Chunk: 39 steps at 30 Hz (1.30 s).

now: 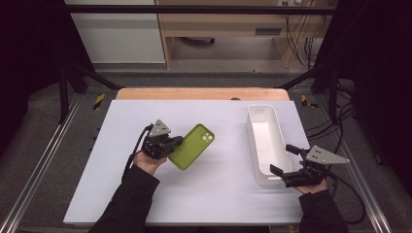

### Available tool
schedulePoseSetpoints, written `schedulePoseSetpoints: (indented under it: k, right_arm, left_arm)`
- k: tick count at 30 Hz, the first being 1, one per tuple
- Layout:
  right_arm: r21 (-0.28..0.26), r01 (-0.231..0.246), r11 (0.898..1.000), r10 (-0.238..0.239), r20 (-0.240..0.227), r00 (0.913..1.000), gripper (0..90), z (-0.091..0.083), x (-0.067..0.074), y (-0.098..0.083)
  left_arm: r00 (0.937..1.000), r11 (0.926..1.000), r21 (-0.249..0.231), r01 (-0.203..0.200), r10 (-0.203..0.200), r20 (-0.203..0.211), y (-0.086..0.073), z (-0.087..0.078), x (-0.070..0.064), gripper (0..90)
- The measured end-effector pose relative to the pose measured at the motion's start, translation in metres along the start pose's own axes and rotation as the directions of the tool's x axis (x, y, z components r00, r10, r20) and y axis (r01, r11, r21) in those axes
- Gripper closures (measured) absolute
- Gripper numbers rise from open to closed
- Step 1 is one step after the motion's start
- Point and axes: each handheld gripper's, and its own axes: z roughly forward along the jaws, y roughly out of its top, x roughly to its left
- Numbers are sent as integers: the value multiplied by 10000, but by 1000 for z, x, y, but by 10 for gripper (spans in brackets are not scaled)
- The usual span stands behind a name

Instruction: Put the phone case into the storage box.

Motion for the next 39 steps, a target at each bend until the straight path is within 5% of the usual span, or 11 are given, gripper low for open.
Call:
schedulePoseSetpoints:
  k: [19, 39]
  right_arm:
    - [193, 79, 9998, -76, -140, 9999, 7, 5, 7, 5]
    - [477, 452, 9978, -425, -556, 9975, 14, 16, 25, 18]
  left_arm:
    - [9991, 9990, -400, -221, 206, -378, -13, -27, -2, 878]
    - [9972, 9964, -653, -548, 512, -545, -23, -37, -11, 877]
